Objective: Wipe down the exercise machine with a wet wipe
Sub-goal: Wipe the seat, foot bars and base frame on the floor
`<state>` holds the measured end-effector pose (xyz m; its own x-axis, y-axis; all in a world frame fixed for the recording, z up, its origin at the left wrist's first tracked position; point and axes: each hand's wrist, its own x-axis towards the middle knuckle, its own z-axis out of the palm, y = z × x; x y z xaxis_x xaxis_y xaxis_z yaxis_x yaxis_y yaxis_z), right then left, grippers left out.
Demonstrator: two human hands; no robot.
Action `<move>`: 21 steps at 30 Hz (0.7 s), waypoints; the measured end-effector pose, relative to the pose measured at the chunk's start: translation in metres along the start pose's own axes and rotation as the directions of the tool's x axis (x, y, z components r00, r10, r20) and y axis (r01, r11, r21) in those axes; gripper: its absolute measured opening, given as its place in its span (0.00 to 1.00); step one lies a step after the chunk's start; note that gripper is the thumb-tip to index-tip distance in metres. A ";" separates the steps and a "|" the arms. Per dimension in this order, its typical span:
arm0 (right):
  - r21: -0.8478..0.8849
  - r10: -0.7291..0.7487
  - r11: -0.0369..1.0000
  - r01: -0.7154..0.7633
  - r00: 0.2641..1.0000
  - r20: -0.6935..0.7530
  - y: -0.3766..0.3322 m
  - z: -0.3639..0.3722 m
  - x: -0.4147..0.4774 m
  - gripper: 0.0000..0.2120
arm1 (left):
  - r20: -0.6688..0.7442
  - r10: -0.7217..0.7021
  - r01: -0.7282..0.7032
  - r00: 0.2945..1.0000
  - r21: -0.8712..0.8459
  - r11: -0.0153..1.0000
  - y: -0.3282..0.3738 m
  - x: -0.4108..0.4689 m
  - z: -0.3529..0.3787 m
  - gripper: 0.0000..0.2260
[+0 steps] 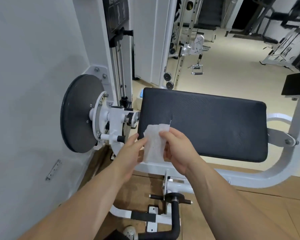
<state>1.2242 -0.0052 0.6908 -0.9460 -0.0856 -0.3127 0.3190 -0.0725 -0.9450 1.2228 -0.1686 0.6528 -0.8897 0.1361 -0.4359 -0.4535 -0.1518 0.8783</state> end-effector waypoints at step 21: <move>-0.414 0.053 0.895 -0.167 0.961 -0.271 0.016 -0.165 0.138 0.05 | -0.199 -0.078 0.112 0.977 0.163 0.980 -0.020 0.161 0.090 0.14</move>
<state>1.0888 0.1462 0.6167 -0.9079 0.1834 -0.3770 0.4189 0.3607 -0.8333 1.0933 -0.0560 0.5827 -0.8442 -0.0502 -0.5337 -0.5353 0.0266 0.8442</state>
